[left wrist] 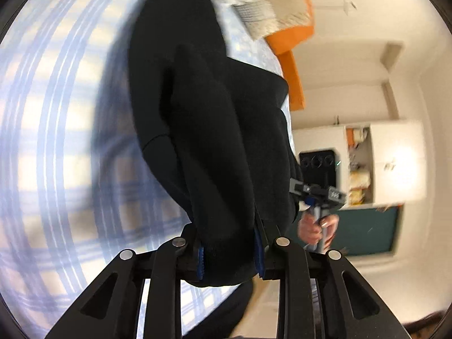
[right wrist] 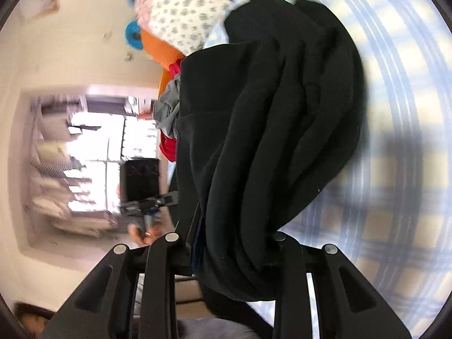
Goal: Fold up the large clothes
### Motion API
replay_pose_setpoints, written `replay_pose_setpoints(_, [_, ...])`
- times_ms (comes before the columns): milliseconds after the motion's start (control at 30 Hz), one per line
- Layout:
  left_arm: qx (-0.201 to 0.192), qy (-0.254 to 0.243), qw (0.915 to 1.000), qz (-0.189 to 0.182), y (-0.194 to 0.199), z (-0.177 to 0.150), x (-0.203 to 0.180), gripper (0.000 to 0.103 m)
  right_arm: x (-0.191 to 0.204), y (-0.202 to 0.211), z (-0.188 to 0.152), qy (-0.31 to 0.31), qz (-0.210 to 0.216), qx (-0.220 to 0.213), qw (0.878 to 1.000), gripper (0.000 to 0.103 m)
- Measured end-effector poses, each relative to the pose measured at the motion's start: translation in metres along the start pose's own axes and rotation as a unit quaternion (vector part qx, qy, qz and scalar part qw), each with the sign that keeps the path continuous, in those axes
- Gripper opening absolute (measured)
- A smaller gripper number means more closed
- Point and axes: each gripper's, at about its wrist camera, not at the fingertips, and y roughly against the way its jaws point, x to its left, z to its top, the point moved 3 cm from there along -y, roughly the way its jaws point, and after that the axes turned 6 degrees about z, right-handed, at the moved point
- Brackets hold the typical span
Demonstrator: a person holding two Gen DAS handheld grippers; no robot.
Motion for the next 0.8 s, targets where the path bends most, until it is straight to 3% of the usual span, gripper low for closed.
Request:
replay_pose_setpoints(33, [0.003,0.034,0.9992,-0.02,-0.006,0.0,0.017,0.03,-0.014,-0.001,-0.001,-0.024,0.011,-0.003,1.0,0.028])
replay_pose_setpoints(133, [0.01,0.075,0.9964,-0.038,-0.017,0.0,0.042,0.03,-0.036,-0.009,-0.002,-0.066,0.025,-0.01,0.997,0.028])
replay_pose_setpoints(367, [-0.016,0.066,0.9956,-0.064,0.006,0.023,0.016,0.03,-0.003,-0.004,0.018,-0.067,0.039,-0.029,0.997,0.028])
replay_pose_setpoints(600, [-0.061,0.085,0.9906,-0.088,0.031,0.093,-0.015,0.031,0.026,0.004,0.083,-0.102,0.096,-0.08,0.987,0.029])
replay_pose_setpoints(800, [-0.08,0.149,0.9816,-0.087,0.026,0.173,0.0,0.033,0.022,0.001,0.15,-0.149,0.117,-0.126,0.974,0.032])
